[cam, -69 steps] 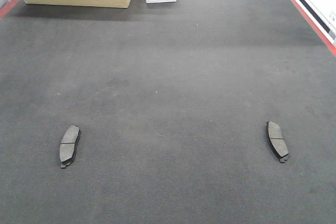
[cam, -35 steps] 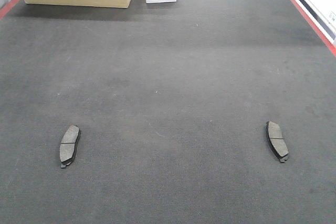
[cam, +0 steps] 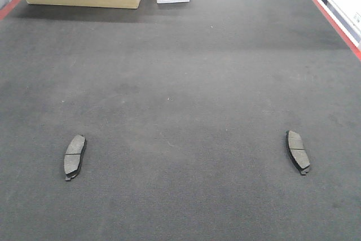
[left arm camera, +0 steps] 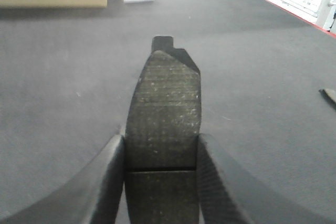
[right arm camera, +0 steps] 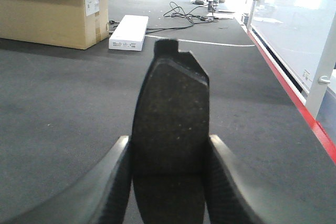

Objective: Move and align brake pads A on conveyor
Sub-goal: 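Lower the left gripper's brake pad onto the belt beside the placed pad and release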

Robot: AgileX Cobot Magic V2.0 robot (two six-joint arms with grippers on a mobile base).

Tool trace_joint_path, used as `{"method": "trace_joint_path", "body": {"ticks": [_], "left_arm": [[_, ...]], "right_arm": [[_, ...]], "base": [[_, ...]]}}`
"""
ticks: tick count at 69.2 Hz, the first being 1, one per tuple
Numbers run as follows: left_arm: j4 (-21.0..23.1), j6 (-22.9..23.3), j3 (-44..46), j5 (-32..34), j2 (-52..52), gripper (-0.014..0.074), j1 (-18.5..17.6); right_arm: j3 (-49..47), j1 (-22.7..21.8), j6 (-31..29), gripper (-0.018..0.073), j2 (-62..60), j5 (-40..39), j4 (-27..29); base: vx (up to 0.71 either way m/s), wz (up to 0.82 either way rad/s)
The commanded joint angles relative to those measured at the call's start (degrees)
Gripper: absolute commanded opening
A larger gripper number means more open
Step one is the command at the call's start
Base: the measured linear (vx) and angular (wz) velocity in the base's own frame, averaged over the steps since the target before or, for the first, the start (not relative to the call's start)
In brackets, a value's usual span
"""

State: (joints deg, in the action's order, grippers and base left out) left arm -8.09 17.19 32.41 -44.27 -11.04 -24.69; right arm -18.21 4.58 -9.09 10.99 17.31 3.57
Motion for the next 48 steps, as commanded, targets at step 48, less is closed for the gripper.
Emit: {"method": "trace_joint_path", "body": {"ticks": [48], "left_arm": [[12.5, 1.3, 30.9, 13.9, -73.5, 0.0004, -0.1]], "right_arm": [[-1.8, -0.4, -0.6, -0.0005, 0.6, -5.9, -0.1]], "base": [[0.0, 0.0]]}}
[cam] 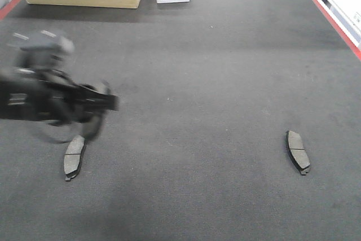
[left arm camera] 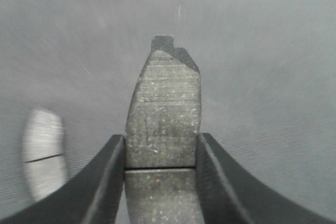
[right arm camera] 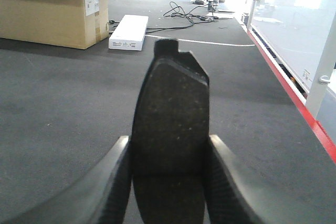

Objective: Move and align brake pads A on conveyor
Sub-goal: 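Lower the left gripper's brake pad onto the belt beside the placed pad and release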

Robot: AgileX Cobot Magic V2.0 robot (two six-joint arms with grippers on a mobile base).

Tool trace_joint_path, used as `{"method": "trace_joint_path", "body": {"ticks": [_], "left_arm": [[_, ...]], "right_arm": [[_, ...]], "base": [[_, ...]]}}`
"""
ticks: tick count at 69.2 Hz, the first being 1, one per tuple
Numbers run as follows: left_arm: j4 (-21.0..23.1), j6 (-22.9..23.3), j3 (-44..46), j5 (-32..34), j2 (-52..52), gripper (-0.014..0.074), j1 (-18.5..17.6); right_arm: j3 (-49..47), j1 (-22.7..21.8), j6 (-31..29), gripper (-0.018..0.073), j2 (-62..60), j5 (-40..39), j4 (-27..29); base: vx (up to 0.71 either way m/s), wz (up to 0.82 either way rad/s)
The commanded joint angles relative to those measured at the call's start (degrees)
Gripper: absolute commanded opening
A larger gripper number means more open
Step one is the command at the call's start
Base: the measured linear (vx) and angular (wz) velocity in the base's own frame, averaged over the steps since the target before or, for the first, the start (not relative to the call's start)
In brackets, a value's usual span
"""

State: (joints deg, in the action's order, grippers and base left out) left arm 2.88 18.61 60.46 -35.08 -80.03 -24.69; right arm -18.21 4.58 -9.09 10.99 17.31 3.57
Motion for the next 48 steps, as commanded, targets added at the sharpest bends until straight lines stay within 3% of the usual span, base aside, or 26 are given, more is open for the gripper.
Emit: {"method": "trace_joint_path", "body": {"ticks": [1, 17, 28, 38, 48], "left_arm": [[1.7, -0.2, 3.0, 4.9, -5.0, 0.0004, -0.1], [3.8, -0.2, 3.0, 8.5, -16.0, 0.0011, -0.8], [3.8, -2.3, 3.7, 9.4, -19.8, 0.0066, -2.8], [4.6, -1.6, 4.0, 12.1, -22.9, 0.0181, -3.5], [5.2, -1.2, 4.0, 13.1, -24.7, 0.0365, -3.5]], "right_arm": [[-1.8, -0.4, -0.6, -0.0005, 0.6, -5.9, -0.1], [-1.8, -0.4, -0.6, -0.0005, 0.6, -5.9, -0.1], [-1.8, -0.4, -0.6, -0.0005, 0.6, -5.9, -0.1], [-1.8, -0.4, -0.6, -0.0005, 0.6, -5.9, -0.1], [-1.8, -0.4, -0.6, -0.0005, 0.6, -5.9, -0.1]], "base": [[0.0, 0.0], [0.0, 0.0], [0.0, 0.0], [0.0, 0.0], [0.0, 0.0]]}}
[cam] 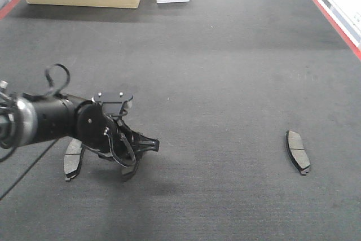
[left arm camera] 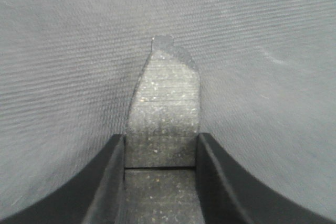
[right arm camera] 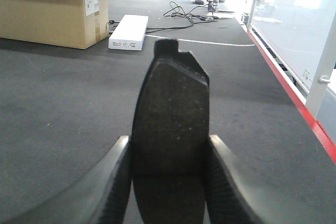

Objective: Move and align brake pads A on conveyor
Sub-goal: 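Lower the left gripper's brake pad onto the belt beside the placed pad and release, then raise the open left gripper away from the belt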

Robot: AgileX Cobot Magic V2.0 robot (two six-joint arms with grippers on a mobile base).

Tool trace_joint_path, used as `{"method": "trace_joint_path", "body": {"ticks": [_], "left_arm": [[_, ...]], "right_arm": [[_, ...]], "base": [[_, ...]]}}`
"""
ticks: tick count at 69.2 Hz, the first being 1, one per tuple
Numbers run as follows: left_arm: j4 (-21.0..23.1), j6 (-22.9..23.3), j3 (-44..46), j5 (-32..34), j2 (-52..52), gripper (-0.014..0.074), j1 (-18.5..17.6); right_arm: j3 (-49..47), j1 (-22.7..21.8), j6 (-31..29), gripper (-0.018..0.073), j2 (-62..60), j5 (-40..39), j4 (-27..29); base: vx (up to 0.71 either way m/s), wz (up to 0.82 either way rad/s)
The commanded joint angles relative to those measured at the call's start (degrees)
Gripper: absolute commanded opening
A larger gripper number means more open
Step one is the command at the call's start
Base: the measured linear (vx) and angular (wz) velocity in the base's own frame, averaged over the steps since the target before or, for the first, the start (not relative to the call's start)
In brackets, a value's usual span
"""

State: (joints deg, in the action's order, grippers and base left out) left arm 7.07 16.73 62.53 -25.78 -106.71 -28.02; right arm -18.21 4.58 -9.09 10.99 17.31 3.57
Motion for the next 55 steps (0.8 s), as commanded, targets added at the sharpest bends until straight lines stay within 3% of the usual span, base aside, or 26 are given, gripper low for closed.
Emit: {"method": "trace_joint_path", "body": {"ticks": [1, 9, 15, 42, 55], "left_arm": [[1.0, 0.7, 1.9, 3.8, 1.9, 0.0383, -0.1], [0.9, 0.7, 1.9, 4.0, 2.6, 0.0494, -0.1], [-0.4, 0.7, 1.9, 3.5, 4.7, 0.0524, -0.1], [-9.8, 0.2, 1.9, -6.9, 26.8, 0.0523, -0.1], [-10.1, -1.0, 1.8, -12.3, 38.1, 0.0523, -0.1]], "right_arm": [[-1.8, -0.4, -0.6, -0.0005, 0.6, -5.9, -0.1], [-1.8, -0.4, -0.6, -0.0005, 0.6, -5.9, -0.1], [-1.8, -0.4, -0.6, -0.0005, 0.6, -5.9, -0.1], [-1.8, -0.4, -0.6, -0.0005, 0.6, -5.9, -0.1], [-1.8, -0.4, -0.6, -0.0005, 0.6, -5.9, -0.1]], "base": [[0.0, 0.0], [0.0, 0.0], [0.0, 0.0], [0.0, 0.0], [0.0, 0.0]]}}
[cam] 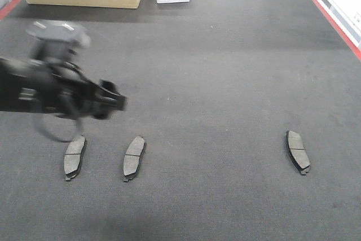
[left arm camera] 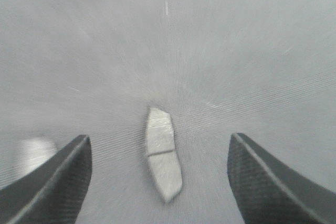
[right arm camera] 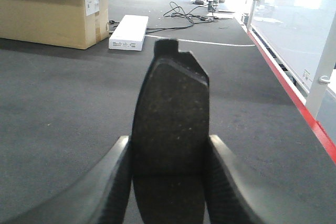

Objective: Move and align brake pads A on conveyor
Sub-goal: 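Raise the open left gripper away from the belt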

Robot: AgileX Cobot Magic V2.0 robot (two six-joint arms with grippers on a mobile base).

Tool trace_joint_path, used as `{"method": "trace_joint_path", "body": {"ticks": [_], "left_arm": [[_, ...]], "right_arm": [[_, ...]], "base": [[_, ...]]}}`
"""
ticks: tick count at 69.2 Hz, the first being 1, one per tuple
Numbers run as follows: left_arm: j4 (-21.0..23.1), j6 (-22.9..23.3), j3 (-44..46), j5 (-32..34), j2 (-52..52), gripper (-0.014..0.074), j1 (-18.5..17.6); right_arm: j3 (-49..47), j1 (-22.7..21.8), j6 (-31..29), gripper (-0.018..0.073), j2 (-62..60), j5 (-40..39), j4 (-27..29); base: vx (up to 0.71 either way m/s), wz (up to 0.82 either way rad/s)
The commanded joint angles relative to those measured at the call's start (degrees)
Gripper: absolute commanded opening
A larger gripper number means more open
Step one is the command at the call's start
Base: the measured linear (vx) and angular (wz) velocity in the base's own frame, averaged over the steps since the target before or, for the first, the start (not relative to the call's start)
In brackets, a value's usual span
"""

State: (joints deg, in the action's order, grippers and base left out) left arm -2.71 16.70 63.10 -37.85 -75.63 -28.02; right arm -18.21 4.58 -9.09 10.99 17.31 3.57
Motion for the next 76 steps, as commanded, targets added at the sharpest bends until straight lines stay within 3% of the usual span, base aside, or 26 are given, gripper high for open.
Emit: {"method": "trace_joint_path", "body": {"ticks": [1, 8, 15, 24, 37, 76], "left_arm": [[-0.3, -1.5, 1.0, -0.4, 8.0, 0.0523, -0.1], [-0.3, -6.6, -1.9, -0.4, 15.4, 0.0523, -0.1], [-0.3, -8.4, -6.3, 0.4, 23.2, 0.0523, -0.1], [-0.5, -8.7, -11.9, 3.1, 34.7, 0.0523, -0.1], [-5.9, -8.7, -18.5, 5.5, 49.0, 0.0523, -0.1], [-5.7, -8.5, -34.9, 4.7, 74.2, 0.0523, -0.1]], "right_arm": [[-1.8, -0.4, -0.6, -0.0005, 0.6, -5.9, -0.1], [-1.8, -0.4, -0.6, -0.0005, 0.6, -5.9, -0.1], [-1.8, -0.4, -0.6, -0.0005, 0.6, -5.9, -0.1], [-1.8, -0.4, -0.6, -0.0005, 0.6, -5.9, -0.1], [-1.8, -0.4, -0.6, -0.0005, 0.6, -5.9, -0.1], [-1.8, -0.4, -0.6, -0.0005, 0.6, -6.1, -0.2]], "base": [[0.0, 0.0], [0.0, 0.0], [0.0, 0.0], [0.0, 0.0], [0.0, 0.0], [0.0, 0.0]]}}
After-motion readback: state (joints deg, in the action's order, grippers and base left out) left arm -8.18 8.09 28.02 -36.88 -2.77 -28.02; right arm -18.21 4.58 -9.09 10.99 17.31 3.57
